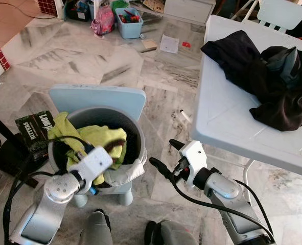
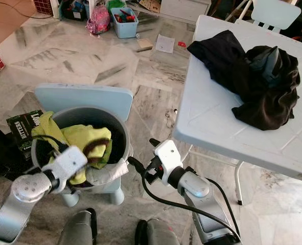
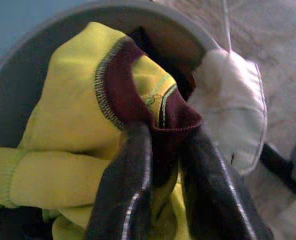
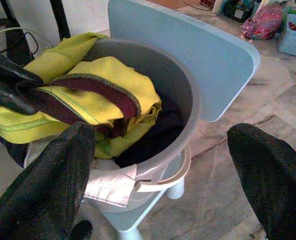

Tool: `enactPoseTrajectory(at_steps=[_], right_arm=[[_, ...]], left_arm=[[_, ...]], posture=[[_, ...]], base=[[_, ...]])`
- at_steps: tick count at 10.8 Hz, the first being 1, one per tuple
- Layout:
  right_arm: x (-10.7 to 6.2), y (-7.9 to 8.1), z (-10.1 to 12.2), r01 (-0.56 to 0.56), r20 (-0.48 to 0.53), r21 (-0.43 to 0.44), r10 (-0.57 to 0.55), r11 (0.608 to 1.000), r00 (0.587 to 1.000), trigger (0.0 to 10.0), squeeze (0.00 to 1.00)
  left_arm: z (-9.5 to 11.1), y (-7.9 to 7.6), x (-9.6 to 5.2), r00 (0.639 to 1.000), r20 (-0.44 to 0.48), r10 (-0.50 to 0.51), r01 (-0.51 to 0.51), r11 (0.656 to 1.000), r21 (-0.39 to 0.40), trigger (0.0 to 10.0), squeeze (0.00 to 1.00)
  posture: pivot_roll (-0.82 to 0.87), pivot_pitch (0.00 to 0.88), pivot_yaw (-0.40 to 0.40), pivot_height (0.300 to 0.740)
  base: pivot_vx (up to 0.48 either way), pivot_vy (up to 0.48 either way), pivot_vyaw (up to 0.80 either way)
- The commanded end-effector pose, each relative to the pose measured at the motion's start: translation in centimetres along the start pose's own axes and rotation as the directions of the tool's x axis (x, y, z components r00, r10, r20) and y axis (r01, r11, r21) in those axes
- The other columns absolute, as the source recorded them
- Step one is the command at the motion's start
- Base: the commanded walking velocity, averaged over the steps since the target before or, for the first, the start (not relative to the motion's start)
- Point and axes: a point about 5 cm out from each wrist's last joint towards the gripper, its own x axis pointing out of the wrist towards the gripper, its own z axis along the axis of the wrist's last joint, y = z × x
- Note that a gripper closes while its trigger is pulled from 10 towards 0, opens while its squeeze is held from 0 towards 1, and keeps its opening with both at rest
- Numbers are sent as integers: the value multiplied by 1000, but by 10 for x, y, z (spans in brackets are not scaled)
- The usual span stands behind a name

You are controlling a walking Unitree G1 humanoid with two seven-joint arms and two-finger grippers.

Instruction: Hang hanger

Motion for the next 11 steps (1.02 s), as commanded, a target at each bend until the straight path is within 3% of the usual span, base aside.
enactPoseTrajectory(at_steps=[1,3,6,8,9,10,11], right_arm=[[-2,-2,-3,4,-16,-6,-4,1000,1000,10000,0],[-3,-3,-4,18,-32,-30,-19,999,999,10000,0],[-12,-13,-8,76,-53,-31,-77,997,996,10000,0],[-12,-12,-9,77,-54,-35,-79,996,995,10000,0],[-12,-12,-9,78,-55,-37,-80,996,995,10000,0],[-11,-12,-9,73,-57,-38,-75,997,996,10000,0],[-10,-13,-9,72,-57,-39,-74,997,996,10000,0]], left_arm=[[8,-2,0,1000,29,5,-6,999,35,10000,1000],[7,12,1,985,92,146,-158,978,138,10000,1000],[7,23,-8,929,183,322,-328,945,-1,10000,1000],[-12,15,-15,944,120,309,-312,950,6,10000,1000],[-19,13,-19,944,109,312,-315,949,14,10000,584],[-25,8,-26,945,117,306,-311,950,24,10000,0],[-22,3,-28,943,150,297,-303,953,16,10000,0]], posture=[[17,120,-123,740],[24,119,-123,740],[24,120,-122,740],[35,119,-121,740],[41,120,-122,740],[45,122,-125,740],[47,123,-124,740]], base=[[0,0,0],[0,0,0],[0,0,0],[0,0,0],[0,0,0],[0,0,0],[0,0,0]])
